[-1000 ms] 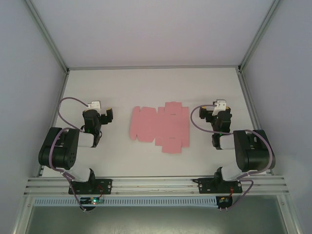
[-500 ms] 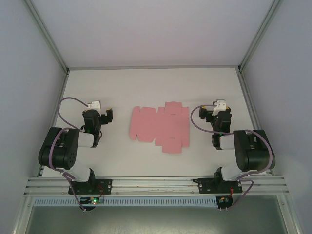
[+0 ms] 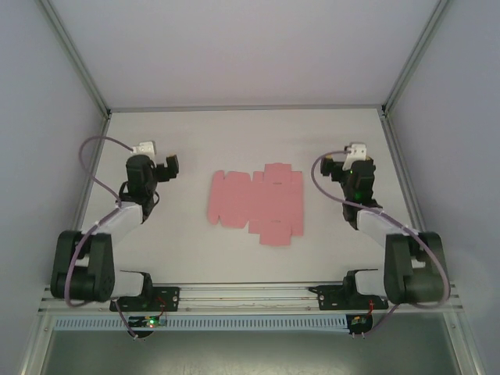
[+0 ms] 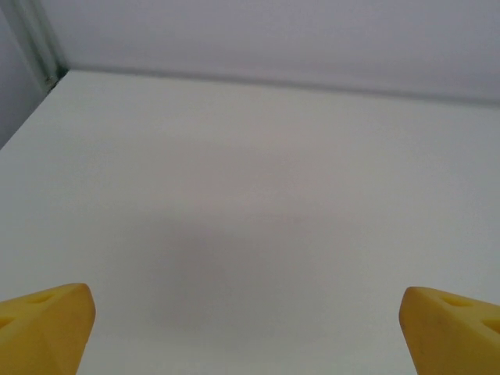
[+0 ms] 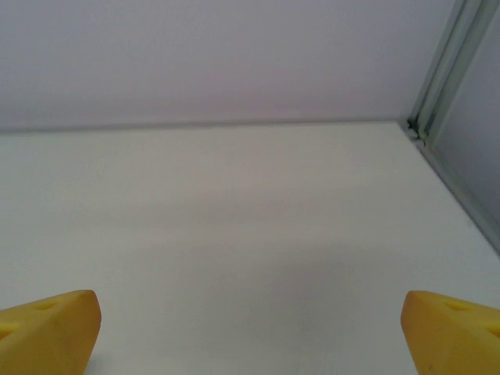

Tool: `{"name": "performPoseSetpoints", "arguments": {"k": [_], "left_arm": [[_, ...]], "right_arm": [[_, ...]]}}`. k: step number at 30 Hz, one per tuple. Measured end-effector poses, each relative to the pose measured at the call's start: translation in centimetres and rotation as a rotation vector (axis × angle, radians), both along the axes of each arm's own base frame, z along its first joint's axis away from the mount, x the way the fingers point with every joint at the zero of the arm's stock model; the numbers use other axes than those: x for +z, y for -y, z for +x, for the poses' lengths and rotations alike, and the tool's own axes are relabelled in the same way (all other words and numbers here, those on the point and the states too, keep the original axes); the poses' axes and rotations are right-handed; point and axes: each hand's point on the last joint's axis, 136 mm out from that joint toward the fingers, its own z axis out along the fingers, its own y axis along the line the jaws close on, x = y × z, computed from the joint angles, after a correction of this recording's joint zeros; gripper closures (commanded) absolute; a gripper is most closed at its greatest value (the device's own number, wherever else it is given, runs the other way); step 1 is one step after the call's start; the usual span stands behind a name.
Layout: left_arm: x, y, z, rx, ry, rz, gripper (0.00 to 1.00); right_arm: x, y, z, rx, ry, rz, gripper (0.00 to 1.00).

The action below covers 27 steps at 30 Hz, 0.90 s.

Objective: Assemble paper box

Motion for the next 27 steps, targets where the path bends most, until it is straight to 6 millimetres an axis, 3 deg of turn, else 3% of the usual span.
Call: {"name": "performPoseSetpoints", "arguments": {"k": [3,6,10,14,19,22,27], "left_arm": [[2.6,1.9,-0.5,-0.06,-0.019,-0.12,0.0],[1.7,4.6,-1.7,-0.132,-0.119,-0.224,0.0],[-1.9,8.4,-4.7,-0.219,-0.318,-0.33,0.0],[-4.9,11.4,-6.8,-0.282,-0.484,-0.392,0.0],[-8.9,14.5,-8.4,-0.355,-0.667,-0.434,0.0],[-10.4,15.4,-8.4,-0.374,-0.731,-0.459,0.02],[-11.8,17.1,-8.6,-0.419,-0.807,-0.523,0.11]], "right_arm": [[3.7,-2.1,0.3,0.014,-0.013,0.074,0.14],[3.9,-6.1,-0.5,0.094,-0.095,0.14,0.18],[-1.1,-11.6,-2.7,0.215,-0.326,0.196,0.27],[-7.4,-15.2,-4.8,0.283,-0.569,0.198,0.35],[-13.2,-15.8,-5.5,0.264,-0.768,0.189,0.38],[-15.4,-15.8,-5.8,0.263,-0.833,0.188,0.42],[-15.3,-16.9,-4.6,0.299,-0.82,0.22,0.42]]}}
